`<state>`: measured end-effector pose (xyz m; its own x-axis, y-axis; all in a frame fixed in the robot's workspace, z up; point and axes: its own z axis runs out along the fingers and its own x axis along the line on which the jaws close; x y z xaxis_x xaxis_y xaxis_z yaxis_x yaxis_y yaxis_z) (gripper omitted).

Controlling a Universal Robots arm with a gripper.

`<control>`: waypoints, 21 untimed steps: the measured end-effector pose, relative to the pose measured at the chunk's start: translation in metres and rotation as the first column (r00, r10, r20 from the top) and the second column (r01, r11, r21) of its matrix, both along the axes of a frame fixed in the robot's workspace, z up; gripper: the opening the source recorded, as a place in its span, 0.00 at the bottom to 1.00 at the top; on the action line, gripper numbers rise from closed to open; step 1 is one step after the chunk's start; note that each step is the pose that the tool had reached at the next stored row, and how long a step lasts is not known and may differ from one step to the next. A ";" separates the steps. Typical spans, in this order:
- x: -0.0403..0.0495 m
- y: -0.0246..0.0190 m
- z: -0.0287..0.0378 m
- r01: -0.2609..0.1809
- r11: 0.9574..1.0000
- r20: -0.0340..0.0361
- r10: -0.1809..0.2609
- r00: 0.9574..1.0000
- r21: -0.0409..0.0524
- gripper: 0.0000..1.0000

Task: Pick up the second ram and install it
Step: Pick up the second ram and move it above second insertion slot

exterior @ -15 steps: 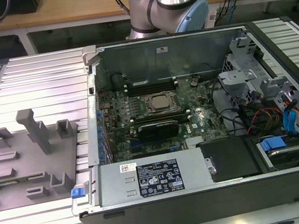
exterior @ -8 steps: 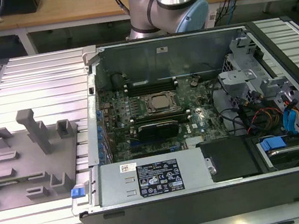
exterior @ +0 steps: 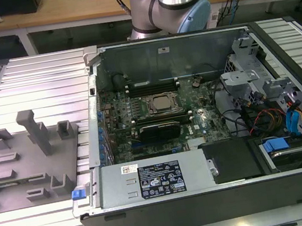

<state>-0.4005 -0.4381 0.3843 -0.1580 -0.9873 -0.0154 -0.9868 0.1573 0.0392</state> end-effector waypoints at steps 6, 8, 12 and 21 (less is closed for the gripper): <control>0.0000 0.0000 0.0000 -0.057 0.998 0.000 0.057 0.998 0.000 0.11; 0.0000 0.0001 0.0000 -0.060 0.998 0.000 0.060 0.998 0.000 0.11; 0.0000 0.0001 0.0000 -0.060 0.998 0.000 0.060 0.998 0.000 0.17; 0.0000 -0.0006 -0.0021 -0.061 0.998 0.000 0.061 0.998 0.000 0.30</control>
<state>-0.4005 -0.4387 0.3823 -0.0979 -0.9951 -0.0155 -0.9945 0.0973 0.0391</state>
